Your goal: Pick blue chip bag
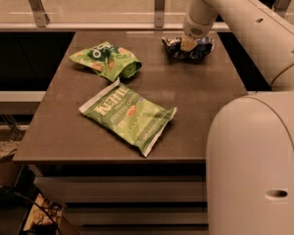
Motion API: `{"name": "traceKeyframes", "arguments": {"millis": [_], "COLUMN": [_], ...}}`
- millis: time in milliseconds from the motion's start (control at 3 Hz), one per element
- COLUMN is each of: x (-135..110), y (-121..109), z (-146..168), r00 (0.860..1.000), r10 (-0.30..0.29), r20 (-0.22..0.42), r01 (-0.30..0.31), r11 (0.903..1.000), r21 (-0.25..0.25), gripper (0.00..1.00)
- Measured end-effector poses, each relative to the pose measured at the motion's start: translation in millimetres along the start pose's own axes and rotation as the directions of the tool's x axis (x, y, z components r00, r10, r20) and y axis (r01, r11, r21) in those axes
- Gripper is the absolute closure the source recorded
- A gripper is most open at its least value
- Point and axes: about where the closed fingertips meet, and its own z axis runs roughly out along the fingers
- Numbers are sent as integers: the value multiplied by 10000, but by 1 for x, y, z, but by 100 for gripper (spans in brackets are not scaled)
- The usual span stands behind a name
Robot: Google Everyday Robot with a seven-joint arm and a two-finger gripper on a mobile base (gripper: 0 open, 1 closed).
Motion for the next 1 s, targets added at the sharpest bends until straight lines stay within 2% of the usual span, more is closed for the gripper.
{"name": "traceKeyframes", "arguments": {"millis": [333, 1000], "x": [0, -1], "y": [0, 0], "z": [1, 0], "r00": [10000, 10000], "r10": [-4, -4], "r20": [-6, -6], "r01": [4, 4], "r11": [10000, 10000], "r21": [-22, -22], "gripper": [83, 36]}}
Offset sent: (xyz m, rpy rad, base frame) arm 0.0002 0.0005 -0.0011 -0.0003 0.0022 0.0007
